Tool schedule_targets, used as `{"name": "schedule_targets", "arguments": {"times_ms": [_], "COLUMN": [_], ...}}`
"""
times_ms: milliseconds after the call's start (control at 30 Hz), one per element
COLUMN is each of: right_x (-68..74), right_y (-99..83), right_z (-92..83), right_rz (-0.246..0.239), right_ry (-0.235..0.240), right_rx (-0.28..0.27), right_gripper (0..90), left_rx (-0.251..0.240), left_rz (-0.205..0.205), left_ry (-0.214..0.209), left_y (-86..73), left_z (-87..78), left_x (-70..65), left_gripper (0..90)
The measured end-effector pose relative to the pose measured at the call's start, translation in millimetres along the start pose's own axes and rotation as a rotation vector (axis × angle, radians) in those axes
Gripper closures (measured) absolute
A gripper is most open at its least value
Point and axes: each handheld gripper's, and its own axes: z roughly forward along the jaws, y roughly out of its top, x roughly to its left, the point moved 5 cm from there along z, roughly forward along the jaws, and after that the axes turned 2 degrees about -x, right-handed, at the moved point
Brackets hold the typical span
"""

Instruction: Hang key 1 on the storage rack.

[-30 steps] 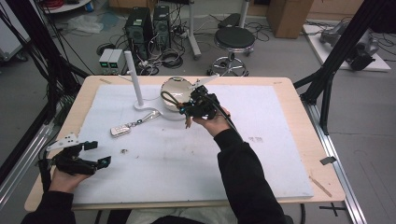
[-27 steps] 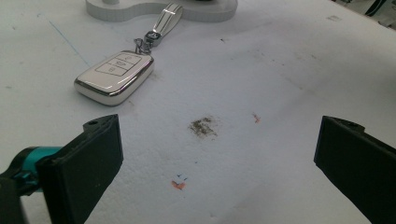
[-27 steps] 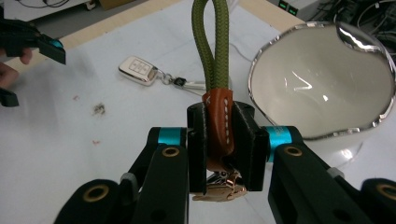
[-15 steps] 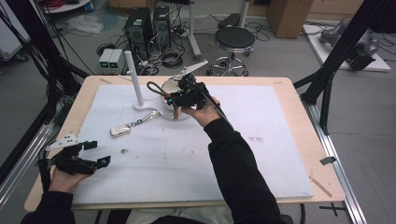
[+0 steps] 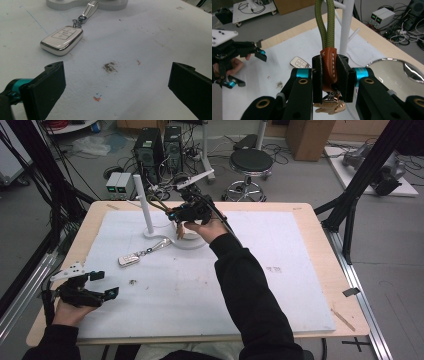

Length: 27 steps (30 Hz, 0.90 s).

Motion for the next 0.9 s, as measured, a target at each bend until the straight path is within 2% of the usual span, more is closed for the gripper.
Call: {"name": "schedule_targets", "arguments": {"times_ms": [167,300,400,533,900], "right_x": [2.6,5.3,8.8,11.8,6.6], "right_y": [12.4,18.5,26.2,31.2,32.8], "right_z": [12.0,24.5,29.0,34.6,57.4], "right_rz": [-0.025,-0.044,-0.056,-0.059,-0.029], "right_ry": [0.002,-0.001,0.006,0.01,0.006], "right_rx": [0.011,0.049,0.043,0.044,0.068], "right_gripper": [76.1,76.2,76.1,76.1,75.7], "left_rx": [-0.012,-0.013,-0.01,-0.003,-0.004], "left_rz": [-0.005,-0.005,-0.007,-0.004,-0.002], "left_ry": [0.006,0.006,0.006,0.003,0.003], "left_y": [0.8,0.9,0.5,-0.2,0.0], "left_z": [-0.6,-0.9,-0.5,-0.8,0.7], "left_x": [1.3,1.6,1.4,1.6,2.5], "left_gripper": [1.7,1.7,1.7,1.7,1.7]}}
